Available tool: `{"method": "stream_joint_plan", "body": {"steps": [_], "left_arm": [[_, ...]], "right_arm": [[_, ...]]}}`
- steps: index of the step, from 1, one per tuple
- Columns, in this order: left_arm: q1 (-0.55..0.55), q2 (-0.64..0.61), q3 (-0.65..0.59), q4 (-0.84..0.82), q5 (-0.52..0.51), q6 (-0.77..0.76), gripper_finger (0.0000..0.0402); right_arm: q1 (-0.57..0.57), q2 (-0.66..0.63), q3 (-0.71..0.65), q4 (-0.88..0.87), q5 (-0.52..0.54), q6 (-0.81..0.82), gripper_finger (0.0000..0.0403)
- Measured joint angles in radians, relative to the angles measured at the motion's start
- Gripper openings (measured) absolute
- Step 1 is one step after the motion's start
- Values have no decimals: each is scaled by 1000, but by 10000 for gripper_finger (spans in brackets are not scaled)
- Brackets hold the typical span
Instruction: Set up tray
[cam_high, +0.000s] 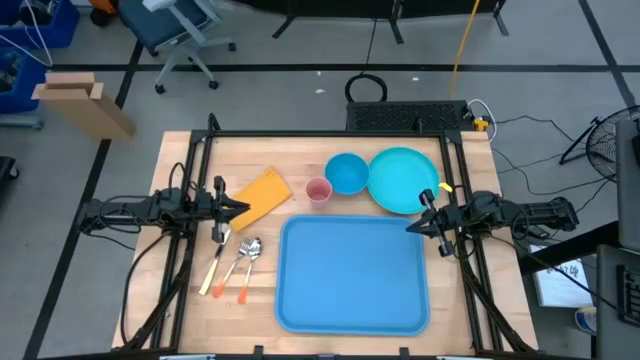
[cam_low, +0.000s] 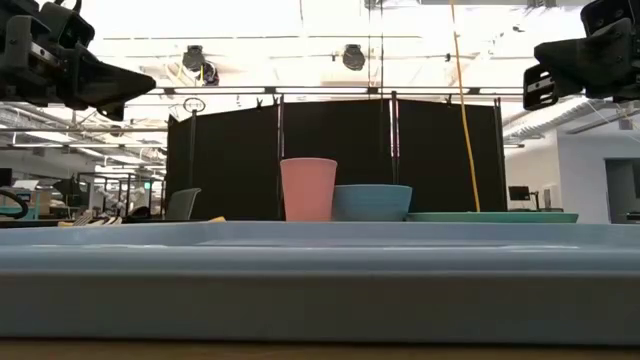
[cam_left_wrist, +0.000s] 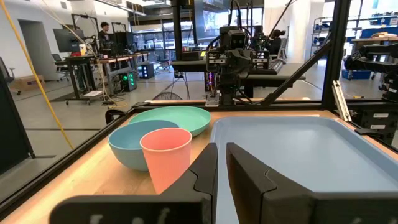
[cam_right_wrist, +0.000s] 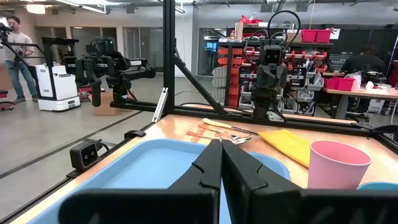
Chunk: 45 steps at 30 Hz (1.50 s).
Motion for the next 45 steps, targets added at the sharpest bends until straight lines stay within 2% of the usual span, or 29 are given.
{"method": "stream_joint_plan", "body": {"steps": [40,43,45], "left_arm": [[0,0,0,1,0,-29,37],[0,0,0,15,0,-55,37],[0,0,0,41,1,-58,37]], "right_arm": [[0,0,0,27,2,-9,0],[1,0,0,65,68,-21,0],[1,0,0,91,179,-10,0]]}}
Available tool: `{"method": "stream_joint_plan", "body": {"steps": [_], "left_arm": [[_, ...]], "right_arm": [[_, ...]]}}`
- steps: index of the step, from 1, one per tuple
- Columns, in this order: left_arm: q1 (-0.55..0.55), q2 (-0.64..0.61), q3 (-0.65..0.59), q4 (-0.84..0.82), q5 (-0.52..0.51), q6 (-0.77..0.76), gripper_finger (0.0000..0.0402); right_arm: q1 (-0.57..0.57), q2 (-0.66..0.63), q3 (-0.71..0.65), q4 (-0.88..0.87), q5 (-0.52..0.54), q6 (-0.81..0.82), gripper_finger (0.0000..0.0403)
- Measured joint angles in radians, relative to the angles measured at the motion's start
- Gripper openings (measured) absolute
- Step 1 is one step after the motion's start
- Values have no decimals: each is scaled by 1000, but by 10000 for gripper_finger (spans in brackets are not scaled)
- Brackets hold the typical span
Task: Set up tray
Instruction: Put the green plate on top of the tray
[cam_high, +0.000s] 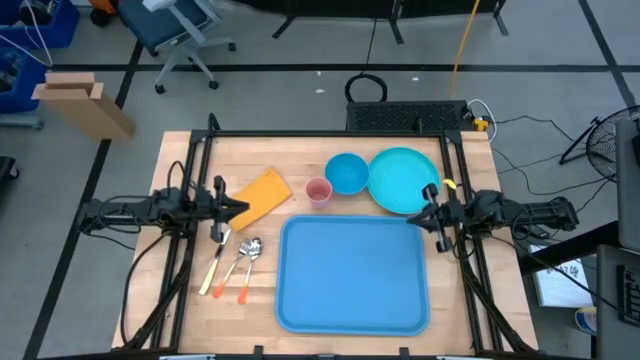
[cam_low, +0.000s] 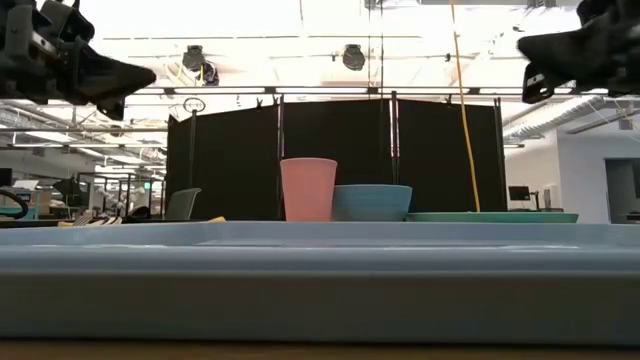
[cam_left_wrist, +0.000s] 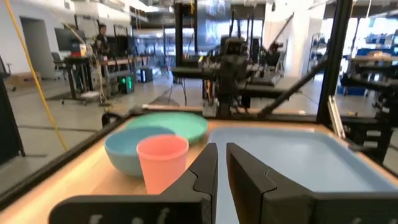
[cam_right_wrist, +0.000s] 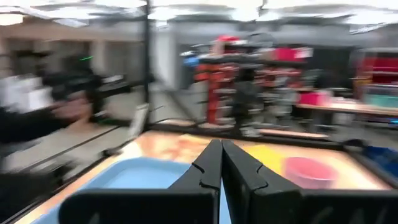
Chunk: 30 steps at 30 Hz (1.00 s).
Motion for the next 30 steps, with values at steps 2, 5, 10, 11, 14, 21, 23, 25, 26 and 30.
{"method": "stream_joint_plan", "body": {"steps": [2,5,10,11,14,21,23,25,26,30], "left_arm": [[0,0,0,6,7,-20,37],[0,0,0,5,-3,-59,37],[0,0,0,5,-61,-58,37],[0,0,0,5,-71,-41,37],[0,0,0,4,-97,4,37],[0,0,0,-2,-106,77,37],[0,0,0,-2,-106,97,37],[0,0,0,-2,-106,111,37],[0,0,0,-2,-106,116,37],[0,0,0,-4,-106,117,37]], "right_arm": [[0,1,0,16,163,11,0],[-1,25,13,16,382,26,0],[-1,158,95,-16,597,65,0],[-3,193,125,-26,646,82,0],[-32,324,248,-167,745,140,0],[-252,687,682,-728,724,308,0],[-350,799,793,-877,646,324,0],[-453,906,884,-981,562,322,0],[-503,955,920,-1022,527,309,0],[-693,1123,1007,-1087,423,189,4]]}}
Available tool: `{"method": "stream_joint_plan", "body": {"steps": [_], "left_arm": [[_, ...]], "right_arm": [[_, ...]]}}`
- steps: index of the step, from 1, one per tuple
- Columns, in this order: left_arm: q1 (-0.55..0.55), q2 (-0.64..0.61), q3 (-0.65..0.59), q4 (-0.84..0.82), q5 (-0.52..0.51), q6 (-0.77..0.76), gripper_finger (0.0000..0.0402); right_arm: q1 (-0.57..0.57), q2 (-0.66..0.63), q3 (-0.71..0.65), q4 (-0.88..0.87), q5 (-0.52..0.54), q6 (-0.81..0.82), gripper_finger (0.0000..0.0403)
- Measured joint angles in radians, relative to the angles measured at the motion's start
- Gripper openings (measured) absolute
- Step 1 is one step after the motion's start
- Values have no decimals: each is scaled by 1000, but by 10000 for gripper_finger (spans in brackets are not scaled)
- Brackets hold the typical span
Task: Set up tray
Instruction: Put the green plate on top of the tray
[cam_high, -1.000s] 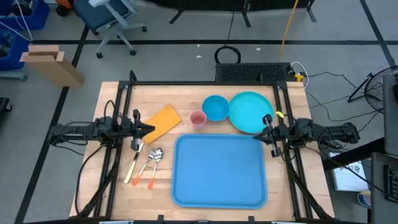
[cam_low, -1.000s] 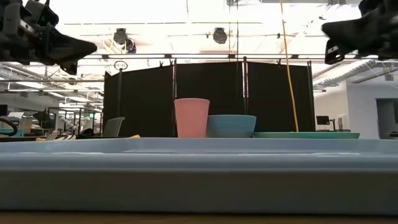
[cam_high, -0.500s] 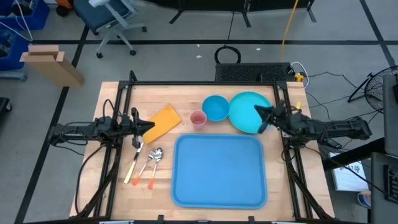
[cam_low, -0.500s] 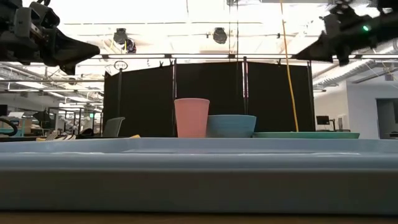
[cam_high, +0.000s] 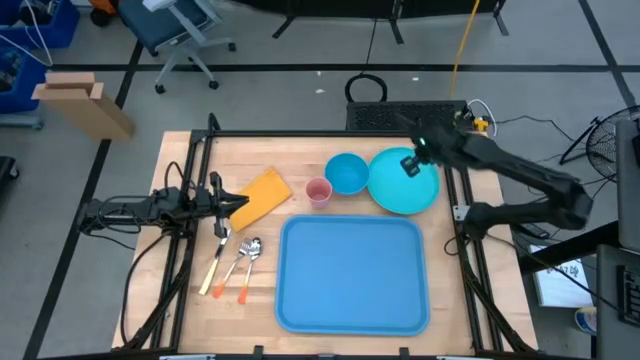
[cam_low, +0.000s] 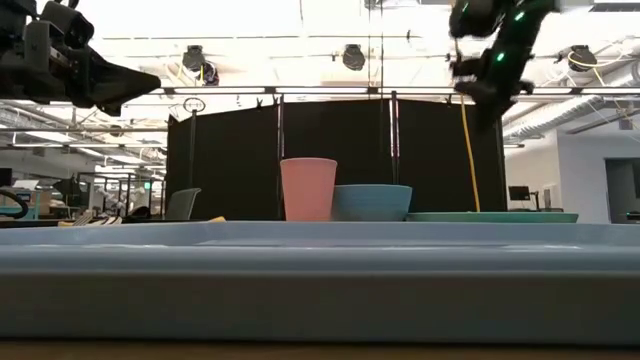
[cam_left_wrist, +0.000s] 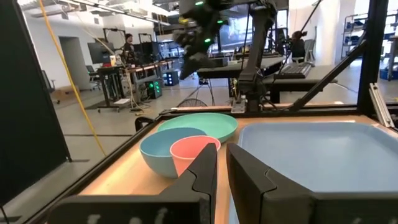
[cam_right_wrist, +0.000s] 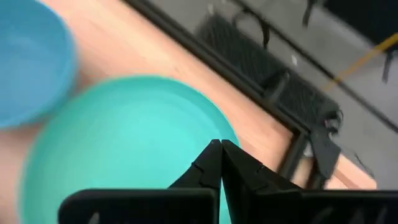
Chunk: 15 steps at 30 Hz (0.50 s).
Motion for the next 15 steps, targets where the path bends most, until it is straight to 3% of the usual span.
{"method": "stream_joint_plan", "body": {"steps": [4,10,15], "left_arm": [[0,0,0,-7,1,-6,37],[0,0,1,-47,3,-42,37],[0,13,2,-52,5,-78,37]], "right_arm": [[-165,120,35,0,-136,-142,42],[-311,227,38,25,-142,-293,159],[-365,263,38,82,-191,-408,252]]}}
